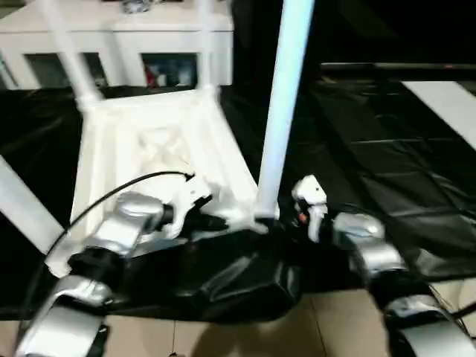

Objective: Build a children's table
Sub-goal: Rotate leg to tighten

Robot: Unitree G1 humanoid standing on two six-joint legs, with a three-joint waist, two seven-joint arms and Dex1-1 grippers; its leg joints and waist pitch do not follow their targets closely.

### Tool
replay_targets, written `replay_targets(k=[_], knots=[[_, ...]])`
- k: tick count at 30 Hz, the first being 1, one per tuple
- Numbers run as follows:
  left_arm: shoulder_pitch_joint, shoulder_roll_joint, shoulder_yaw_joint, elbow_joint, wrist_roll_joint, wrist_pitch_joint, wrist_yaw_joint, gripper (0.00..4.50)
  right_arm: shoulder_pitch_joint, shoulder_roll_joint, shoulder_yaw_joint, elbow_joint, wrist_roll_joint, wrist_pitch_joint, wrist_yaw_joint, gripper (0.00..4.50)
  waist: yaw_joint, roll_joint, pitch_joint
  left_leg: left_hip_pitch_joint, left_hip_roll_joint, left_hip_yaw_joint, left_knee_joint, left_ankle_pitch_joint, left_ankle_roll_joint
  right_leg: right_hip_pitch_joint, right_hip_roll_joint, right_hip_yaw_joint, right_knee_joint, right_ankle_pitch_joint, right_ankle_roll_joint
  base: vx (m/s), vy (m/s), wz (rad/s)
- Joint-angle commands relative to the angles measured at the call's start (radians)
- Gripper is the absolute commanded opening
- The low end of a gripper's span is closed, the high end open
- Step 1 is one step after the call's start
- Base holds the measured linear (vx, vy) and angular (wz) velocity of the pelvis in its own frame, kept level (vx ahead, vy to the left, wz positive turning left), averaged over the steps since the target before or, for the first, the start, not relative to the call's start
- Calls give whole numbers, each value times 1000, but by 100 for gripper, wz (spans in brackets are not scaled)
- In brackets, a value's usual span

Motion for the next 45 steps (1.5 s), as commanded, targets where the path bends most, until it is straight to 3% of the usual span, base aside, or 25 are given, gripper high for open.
replay_targets(k=[1,3,5,6,7,11,13,15,17,22,24,30,32,34,35,37,38,39,40,42,45], knots=[[-19,-92,-25,40,2,6,87,0,-35,91,-8,62,9,28,-159,269,-4,-1,-46,12,-20,3,-69,-430,-20,30,-34,14,-104,-588,-113,0,0,0],[-37,-132,-13,73,13,-4,157,0,-65,131,-21,119,-20,44,-305,269,-14,-1,-43,18,-24,-2,-67,-466,-24,26,-33,4,-116,-652,-87,0,0,0],[-50,-166,-5,99,19,-20,210,0,-95,157,-12,168,-59,39,-427,269,-21,0,-44,14,-27,-7,-69,-479,-25,30,-34,-4,-123,-678,-65,0,0,0],[-53,-177,-5,108,23,-31,229,0,-108,168,-10,185,-69,38,-470,269,-25,8,-44,18,-27,-10,-73,-499,-21,30,-33,-9,-131,-673,-60,0,0,0],[-53,-177,-5,108,23,-31,229,0,-108,168,-10,185,-69,38,-470,269,-27,4,-45,14,-27,-13,-74,-500,-19,33,-33,-11,-131,-663,-56,0,0,0],[-55,-190,-13,126,38,-49,233,0,-136,222,-21,207,-56,5,-432,269,-41,15,-41,29,-23,-20,-81,-595,0,29,-30,-26,-146,-636,-64,0,0,0],[-58,-184,-9,136,44,-58,231,0,-132,232,-25,204,-47,-18,-384,269,-44,16,-44,26,-20,-24,-86,-606,6,42,-34,-32,-145,-597,-75,0,0,0],[-60,-172,-7,143,49,-67,225,0,-125,227,-29,200,-41,-36,-362,324,-41,12,-43,26,-23,-20,-86,-602,13,39,-37,-36,-148,-591,-80,0,0,0],[-59,-159,-6,143,48,-72,216,0,-118,210,-28,189,-39,-53,-345,340,-38,10,-44,27,-24,-18,-85,-588,19,36,-43,-32,-146,-595,-85,0,0,0],[-47,-124,-12,127,49,-90,160,0,-115,149,-25,160,-42,-72,-279,388,-33,9,-47,17,-23,-15,-88,-544,32,39,-45,-19,-135,-549,-114,0,0,0],[-37,-101,-19,110,49,-95,121,0,-98,96,4,118,-65,-90,-195,408,-28,7,-49,15,-22,-11,-87,-521,41,42,-46,-14,-130,-521,-126,0,0,0],[-11,-42,-42,52,32,-102,-25,0,-43,-35,69,20,-85,-122,55,408,-12,2,-54,4,-17,0,-84,-417,69,49,-44,0,-107,-392,-185,0,0,0],[9,-10,-58,8,9,-104,-129,0,-12,-94,90,-38,-65,-117,199,408,0,0,-56,4,-14,3,-80,-386,80,50,-42,3,-100,-359,-199,0,0,0],[23,17,-74,-26,-5,-93,-203,0,7,-134,107,-80,-52,-110,289,408,15,5,-56,14,-10,13,-74,-372,85,40,-41,10,-92,-322,-229,56,-35,15],[24,18,-75,-28,-5,-92,-206,0,8,-136,108,-82,-52,-109,293,408,15,5,-56,14,-10,13,-74,-372,85,40,-41,10,-92,-322,-229,58,-40,17],[38,49,-93,-63,-11,-73,-277,0,25,-174,125,-126,-36,-98,379,408,31,3,-59,19,-4,24,-68,-348,85,36,-37,17,-82,-285,-245,64,-46,21],[46,69,-104,-88,-16,-44,-321,0,33,-195,138,-154,-26,-93,431,408,38,5,-65,19,0,27,-65,-294,83,39,-31,24,-66,-193,-272,61,-40,21],[49,76,-107,-97,-20,-31,-335,0,36,-202,142,-165,-25,-92,449,408,38,5,-65,19,0,27,-65,-294,83,39,-31,24,-66,-193,-272,54,-15,8],[51,80,-109,-103,-23,-22,-343,0,38,-207,145,-172,-26,-91,461,408,41,4,-67,5,-4,26,-62,-240,91,47,-27,23,-54,-130,-277,51,4,-1],[58,94,-119,-123,-28,0,-377,0,36,-214,153,-180,-28,-87,500,408,44,0,-70,-2,-7,24,-56,-197,96,51,-28,23,-42,-60,-285,25,2,0],[62,99,-120,-133,-34,5,-382,0,25,-217,159,-182,-25,-79,536,408,43,-3,-71,-4,-10,25,-50,-179,114,50,-27,22,-38,-34,-292,0,0,0]])
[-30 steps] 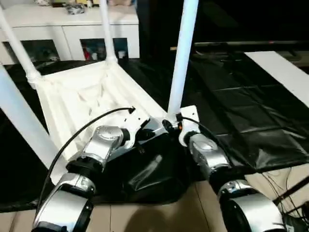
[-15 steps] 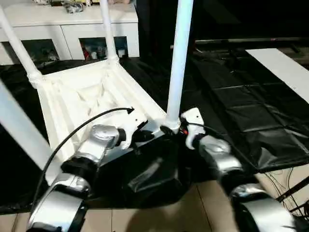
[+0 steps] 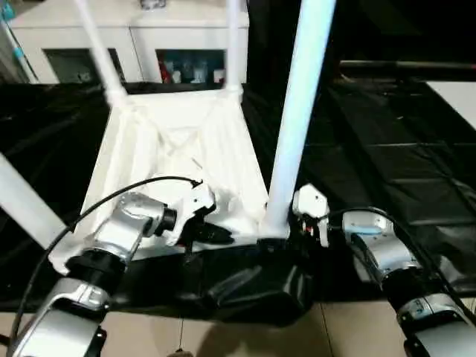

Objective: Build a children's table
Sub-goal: Rotate leg to tighten

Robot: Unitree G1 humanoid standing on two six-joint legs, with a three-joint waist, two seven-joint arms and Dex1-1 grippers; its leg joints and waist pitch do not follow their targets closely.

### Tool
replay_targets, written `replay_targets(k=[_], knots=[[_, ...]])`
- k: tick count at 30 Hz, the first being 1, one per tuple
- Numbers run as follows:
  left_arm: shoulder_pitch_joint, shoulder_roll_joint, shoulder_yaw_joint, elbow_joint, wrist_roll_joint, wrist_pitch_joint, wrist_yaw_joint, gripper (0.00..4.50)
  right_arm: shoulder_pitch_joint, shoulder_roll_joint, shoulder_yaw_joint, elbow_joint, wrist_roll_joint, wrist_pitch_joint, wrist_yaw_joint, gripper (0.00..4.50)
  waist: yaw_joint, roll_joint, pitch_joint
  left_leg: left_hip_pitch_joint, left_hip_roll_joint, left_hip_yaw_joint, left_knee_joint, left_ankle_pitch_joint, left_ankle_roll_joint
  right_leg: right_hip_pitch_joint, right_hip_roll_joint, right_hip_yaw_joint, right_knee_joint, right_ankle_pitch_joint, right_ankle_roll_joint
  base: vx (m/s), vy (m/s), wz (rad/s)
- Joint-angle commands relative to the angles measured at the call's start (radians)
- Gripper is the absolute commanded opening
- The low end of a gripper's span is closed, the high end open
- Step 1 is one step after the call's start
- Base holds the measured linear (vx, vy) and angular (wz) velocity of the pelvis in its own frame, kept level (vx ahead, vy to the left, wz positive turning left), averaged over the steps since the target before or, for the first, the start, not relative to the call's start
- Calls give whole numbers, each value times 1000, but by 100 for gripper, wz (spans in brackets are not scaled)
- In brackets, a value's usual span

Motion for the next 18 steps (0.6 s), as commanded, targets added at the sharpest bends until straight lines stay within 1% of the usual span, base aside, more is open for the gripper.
replay_targets(k=[1,2,3,6,9,10,11,14,15,16,18], knots=[[19,-4,-44,-13,0,13,-49,0,-9,-12,12,-13,13,18,29,408,-5,-10,-71,9,-3,16,-49,-183,110,58,-11,24,-39,-44,-285,0,0,0],[19,-4,-44,-12,0,12,-49,0,-14,-11,11,-9,15,21,31,408,-5,-15,-68,9,-3,17,-52,-204,106,58,-14,24,-44,-88,-274,0,0,0],[19,-3,-44,-12,-1,12,-50,0,-17,-11,9,-7,17,22,32,408,-3,-13,-66,10,-1,16,-54,-226,95,57,-16,24,-48,-136,-262,0,0,0],[24,3,-40,-30,-5,24,-50,0,-18,-14,5,-26,40,46,55,408,-3,-14,-63,13,1,14,-60,-268,66,55,-18,27,-56,-216,-236,0,0,0],[27,5,-40,-41,-6,34,-46,0,-17,-15,-5,-35,55,65,74,408,-4,-14,-63,13,0,14,-60,-271,60,52,-16,28,-57,-220,-230,0,0,0],[27,5,-39,-42,-5,35,-46,0,-17,-15,-7,-36,58,69,78,408,-4,-15,-65,11,0,13,-59,-259,60,55,-16,27,-54,-206,-230,0,0,0],[28,5,-40,-43,-6,36,-44,0,-17,-15,-11,-37,62,75,85,384,-4,-15,-64,11,0,14,-59,-255,61,55,-15,27,-54,-200,-231,0,0,0],[27,6,-41,-41,-7,35,-39,0,-13,-21,-12,-33,58,86,101,370,-4,-16,-67,9,-2,14,-56,-231,68,57,-15,26,-50,-169,-236,0,0,0],[28,5,-41,-42,-7,36,-36,0,-10,-25,-9,-31,55,85,103,356,-4,-15,-67,9,-2,14,-56,-226,70,57,-15,26,-49,-162,-238,0,0,0],[28,5,-41,-42,-7,36,-36,0,-10,-26,-8,-31,55,85,103,340,-4,-15,-67,8,-2,14,-55,-224,70,58,-15,26,-49,-161,-239,0,0,0],[28,5,-40,-43,-7,37,-33,0,-8,-30,-2,-24,47,80,97,328,-4,-15,-67,8,-3,14,-55,-225,69,58,-15,26,-50,-169,-237,0,0,0]])
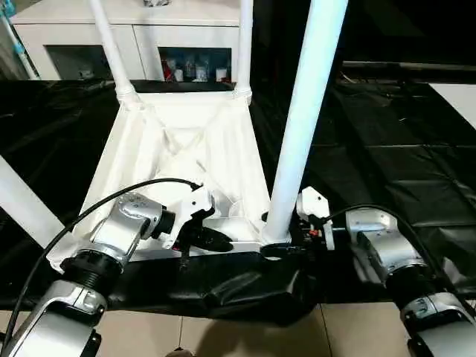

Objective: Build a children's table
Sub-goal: Rotate leg to tighten

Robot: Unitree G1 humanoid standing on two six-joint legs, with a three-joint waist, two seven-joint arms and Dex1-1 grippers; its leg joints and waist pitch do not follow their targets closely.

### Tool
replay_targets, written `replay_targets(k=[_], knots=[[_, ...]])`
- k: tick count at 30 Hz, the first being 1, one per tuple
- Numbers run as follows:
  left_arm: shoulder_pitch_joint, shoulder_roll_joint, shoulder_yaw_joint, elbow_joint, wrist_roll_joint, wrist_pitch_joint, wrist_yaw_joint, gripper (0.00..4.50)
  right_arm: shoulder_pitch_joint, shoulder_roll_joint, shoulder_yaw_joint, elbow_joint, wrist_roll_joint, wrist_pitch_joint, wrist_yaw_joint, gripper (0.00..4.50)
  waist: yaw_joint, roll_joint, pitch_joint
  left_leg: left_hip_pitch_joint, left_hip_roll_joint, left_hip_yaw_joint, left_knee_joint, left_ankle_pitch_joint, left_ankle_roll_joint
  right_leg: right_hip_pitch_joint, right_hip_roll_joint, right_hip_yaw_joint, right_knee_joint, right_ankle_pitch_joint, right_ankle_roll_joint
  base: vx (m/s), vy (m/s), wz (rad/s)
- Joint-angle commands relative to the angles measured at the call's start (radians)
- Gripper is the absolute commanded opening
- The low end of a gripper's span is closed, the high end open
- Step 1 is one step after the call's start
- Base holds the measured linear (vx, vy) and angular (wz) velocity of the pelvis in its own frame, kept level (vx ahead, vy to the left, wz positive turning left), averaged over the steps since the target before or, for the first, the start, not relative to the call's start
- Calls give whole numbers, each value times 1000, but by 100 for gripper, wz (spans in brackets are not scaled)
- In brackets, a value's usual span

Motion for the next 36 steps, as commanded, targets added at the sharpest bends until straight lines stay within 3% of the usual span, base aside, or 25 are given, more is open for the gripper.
replay_targets(k=[1,4,8,17,20,23,26,27,31,34,36], knots=[[14,-5,-31,-12,2,13,-22,0,-7,-13,0,-14,1,2,3,328,-4,-9,-67,9,-2,14,-59,-230,69,55,-15,24,-53,-177,-236,0,0,0],[11,-7,-31,-10,3,13,-19,0,-10,-11,0,-3,-7,-1,-11,289,-4,-8,-67,9,-2,13,-59,-232,65,55,-15,24,-54,-186,-233,0,0,0],[9,-7,-33,-9,2,16,-20,0,-15,-3,-8,2,-4,7,-18,272,-4,-7,-68,9,-2,13,-59,-231,65,55,-15,23,-53,-175,-237,0,0,0],[3,-37,-7,16,3,-4,55,0,-14,47,-48,31,15,27,-127,265,-8,-7,-66,9,-4,13,-60,-248,54,55,-16,24,-56,-201,-234,0,0,0],[-22,-100,30,78,18,-24,203,0,-29,121,-91,102,-2,29,-350,265,-15,-5,-61,14,-7,9,-66,-306,19,52,-20,24,-69,-328,-195,0,0,0],[-42,-142,38,119,36,-20,294,0,-44,180,-115,152,-10,44,-507,265,-34,-8,-55,11,-11,5,-71,-346,0,47,-18,21,-80,-421,-155,0,0,0],[-72,-194,58,175,51,-25,426,0,-69,245,-131,209,-44,61,-729,265,-45,-7,-52,16,-16,2,-70,-382,-10,40,-18,17,-94,-511,-121,0,0,0],[-88,-220,72,200,56,-28,489,0,-88,272,-140,240,-65,69,-844,265,-47,-1,-54,20,-16,0,-70,-391,-13,37,-19,16,-97,-531,-114,0,0,0],[-133,-296,109,268,69,-31,662,0,-151,359,-179,326,-83,70,-1117,265,-59,-1,-55,17,-18,-5,-72,-404,-21,36,-18,11,-102,-545,-100,0,0,0],[-145,-317,104,290,83,-46,695,0,-182,412,-209,360,-59,67,-1190,265,-59,-1,-57,17,-18,-4,-73,-416,-7,34,-15,11,-103,-505,-101,0,0,0],[-147,-317,97,294,87,-55,689,0,-183,423,-187,363,-75,62,-1164,265,-57,-5,-57,15,-19,-4,-74,-423,5,36,-15,11,-100,-488,-107,0,0,0]])
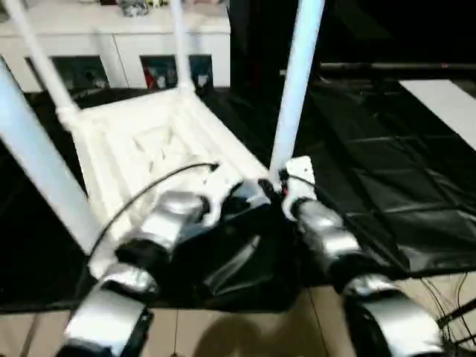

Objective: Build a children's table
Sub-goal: Rotate leg to tighten

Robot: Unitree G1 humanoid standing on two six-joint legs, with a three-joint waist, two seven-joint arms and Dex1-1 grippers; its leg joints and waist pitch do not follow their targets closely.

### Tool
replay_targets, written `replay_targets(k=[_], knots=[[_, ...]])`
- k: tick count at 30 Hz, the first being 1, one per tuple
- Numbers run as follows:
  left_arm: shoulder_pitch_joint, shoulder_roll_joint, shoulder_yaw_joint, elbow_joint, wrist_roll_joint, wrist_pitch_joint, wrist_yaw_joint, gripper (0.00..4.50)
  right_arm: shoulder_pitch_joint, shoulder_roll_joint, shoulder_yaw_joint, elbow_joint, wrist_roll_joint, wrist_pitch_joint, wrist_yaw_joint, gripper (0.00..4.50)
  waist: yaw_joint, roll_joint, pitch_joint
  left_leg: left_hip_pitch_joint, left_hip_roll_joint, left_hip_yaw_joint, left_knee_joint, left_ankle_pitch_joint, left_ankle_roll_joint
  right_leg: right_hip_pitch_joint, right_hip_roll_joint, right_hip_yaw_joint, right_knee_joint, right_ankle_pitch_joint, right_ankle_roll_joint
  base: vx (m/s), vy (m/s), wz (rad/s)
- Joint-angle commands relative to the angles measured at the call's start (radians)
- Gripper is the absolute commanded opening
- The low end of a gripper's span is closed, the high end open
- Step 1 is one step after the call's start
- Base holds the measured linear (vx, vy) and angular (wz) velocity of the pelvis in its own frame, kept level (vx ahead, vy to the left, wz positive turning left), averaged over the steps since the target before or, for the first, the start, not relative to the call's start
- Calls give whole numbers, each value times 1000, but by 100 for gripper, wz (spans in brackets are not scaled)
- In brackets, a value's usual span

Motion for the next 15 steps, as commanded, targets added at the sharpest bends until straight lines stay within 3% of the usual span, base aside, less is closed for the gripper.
replay_targets(k=[1,3,5,10,11,15], knots=[[-4,-35,5,25,-12,-22,43,0,-2,59,51,24,-15,7,40,265,1,-6,-56,9,-12,4,-71,-419,10,34,-16,13,-93,-476,-116,0,0,0],[-3,-31,6,27,-12,-24,27,0,6,63,48,19,-9,-8,74,265,3,-8,-56,9,-11,7,-72,-411,17,34,-16,15,-91,-455,-124,0,0,0],[2,-23,2,23,-11,-27,8,0,13,63,34,10,11,-18,103,321,4,-6,-56,8,-10,7,-72,-405,20,36,-18,17,-90,-446,-129,0,0,0],[8,-12,-1,28,-9,-42,-22,0,10,53,27,9,5,-57,116,368,3,-5,-56,8,-10,9,-73,-396,21,36,-18,17,-91,-444,-136,0,0,0],[14,-3,-3,23,-11,-51,-43,0,18,31,38,-13,-6,-80,148,377,4,-1,-56,8,-10,8,-73,-398,20,36,-18,17,-91,-444,-137,0,0,0],[30,29,-8,2,-20,-77,-113,0,40,-32,63,-88,-4,-95,282,408,5,-4,-59,2,-9,9,-73,-367,32,44,-16,19,-85,-386,-155,0,0,0]])
